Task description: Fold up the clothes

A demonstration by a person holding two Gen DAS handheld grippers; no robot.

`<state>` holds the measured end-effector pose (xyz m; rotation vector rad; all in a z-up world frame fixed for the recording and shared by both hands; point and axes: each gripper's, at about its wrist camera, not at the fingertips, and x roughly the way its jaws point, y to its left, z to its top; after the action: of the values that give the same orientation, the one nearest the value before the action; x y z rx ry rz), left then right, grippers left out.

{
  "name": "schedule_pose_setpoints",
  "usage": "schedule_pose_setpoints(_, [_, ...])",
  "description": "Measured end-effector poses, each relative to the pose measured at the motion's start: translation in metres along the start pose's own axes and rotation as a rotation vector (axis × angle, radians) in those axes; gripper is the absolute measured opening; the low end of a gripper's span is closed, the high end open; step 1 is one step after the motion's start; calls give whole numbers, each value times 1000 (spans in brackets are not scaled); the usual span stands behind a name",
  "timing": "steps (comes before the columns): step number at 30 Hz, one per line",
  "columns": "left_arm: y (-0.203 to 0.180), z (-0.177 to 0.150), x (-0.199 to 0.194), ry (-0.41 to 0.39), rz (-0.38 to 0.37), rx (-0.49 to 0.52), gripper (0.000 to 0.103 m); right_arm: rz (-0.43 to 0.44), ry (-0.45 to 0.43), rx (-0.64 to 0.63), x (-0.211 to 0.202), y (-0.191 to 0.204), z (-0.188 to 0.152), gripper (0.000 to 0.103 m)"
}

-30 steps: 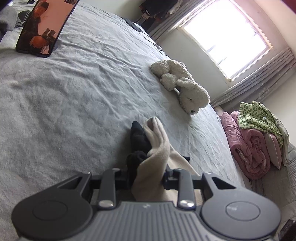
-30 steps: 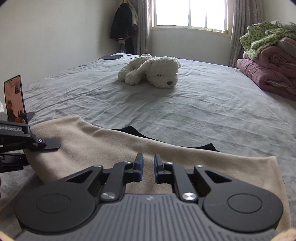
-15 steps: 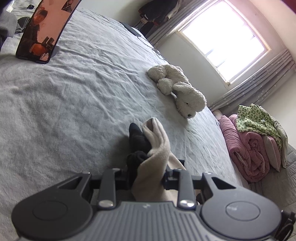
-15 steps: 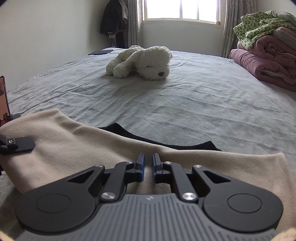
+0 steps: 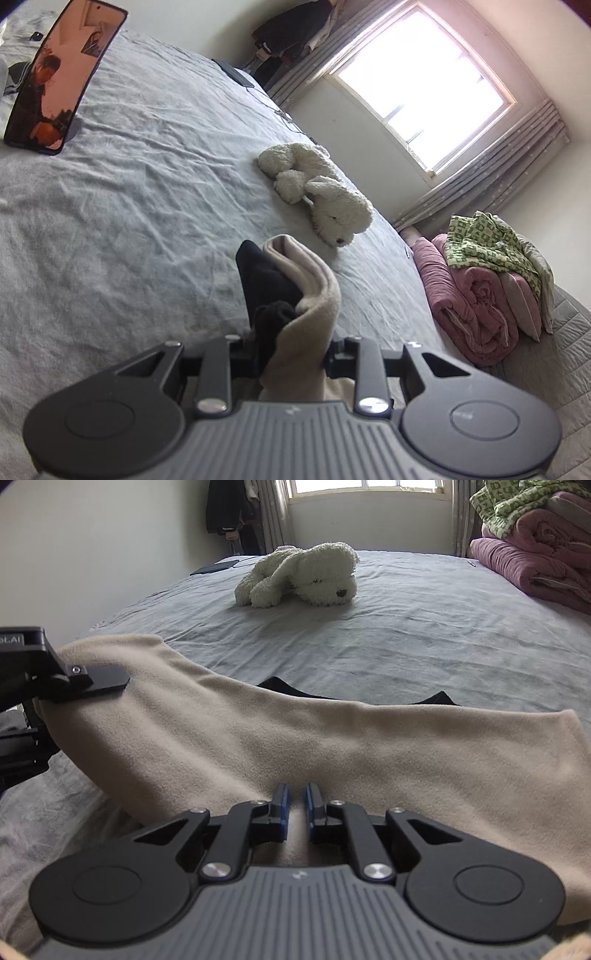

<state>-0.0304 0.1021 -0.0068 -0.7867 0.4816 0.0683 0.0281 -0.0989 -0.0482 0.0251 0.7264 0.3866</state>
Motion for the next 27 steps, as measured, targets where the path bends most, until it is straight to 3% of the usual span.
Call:
schedule_pose_setpoints(2, [-7, -1, -1, -13, -12, 12, 30, 59, 19, 77, -7, -11, 7, 19])
schedule_pose_setpoints(7, [-23, -4, -5, -37, -50, 31, 30, 192, 29, 328, -27, -54, 15, 23])
schedule_pose_setpoints(11, [-37, -8, -5, -37, -87, 49, 30, 245, 10, 487, -42, -82, 17, 40])
schedule_pose_setpoints(19, [-76, -29, -1, -15, -206, 174, 30, 342, -22, 725, -58, -123, 18, 41])
schedule_pose_setpoints(27, [-97, -50, 19, 95, -301, 310, 30, 412, -62, 942, -67, -163, 14, 50])
